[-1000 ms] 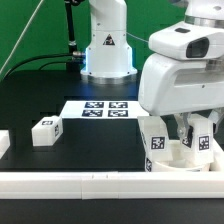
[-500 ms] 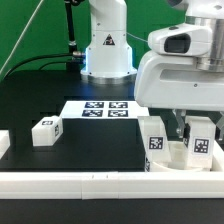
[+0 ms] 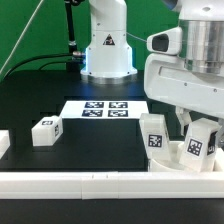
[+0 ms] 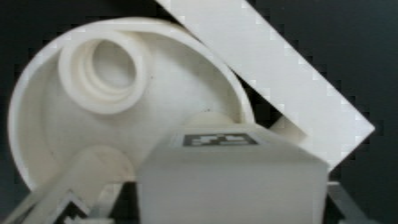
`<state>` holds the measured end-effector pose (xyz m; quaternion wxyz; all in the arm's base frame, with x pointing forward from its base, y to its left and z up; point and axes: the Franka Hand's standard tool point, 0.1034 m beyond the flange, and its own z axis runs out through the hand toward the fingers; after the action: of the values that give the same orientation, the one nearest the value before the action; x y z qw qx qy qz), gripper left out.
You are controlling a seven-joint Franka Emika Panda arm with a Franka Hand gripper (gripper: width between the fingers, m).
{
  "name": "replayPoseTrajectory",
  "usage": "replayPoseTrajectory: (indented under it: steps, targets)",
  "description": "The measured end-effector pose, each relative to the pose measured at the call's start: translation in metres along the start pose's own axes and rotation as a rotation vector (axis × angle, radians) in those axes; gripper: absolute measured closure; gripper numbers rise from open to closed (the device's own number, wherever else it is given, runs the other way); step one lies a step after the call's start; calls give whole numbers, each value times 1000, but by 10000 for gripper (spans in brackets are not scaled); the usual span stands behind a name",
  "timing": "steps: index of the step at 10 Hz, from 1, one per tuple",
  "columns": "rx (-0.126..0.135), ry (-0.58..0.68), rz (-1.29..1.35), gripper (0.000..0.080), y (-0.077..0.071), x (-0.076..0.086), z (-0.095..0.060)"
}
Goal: Assemble stool
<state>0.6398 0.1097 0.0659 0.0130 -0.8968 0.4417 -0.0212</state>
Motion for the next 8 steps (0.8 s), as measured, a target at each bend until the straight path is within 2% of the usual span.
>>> replayPoseTrajectory:
  steps: [5, 6, 8]
  targets:
    - [12, -6, 367, 463, -1, -1, 0]
    - [20, -22, 583, 463, -2, 3, -4]
    - [9, -39, 948, 463, -3, -2, -3]
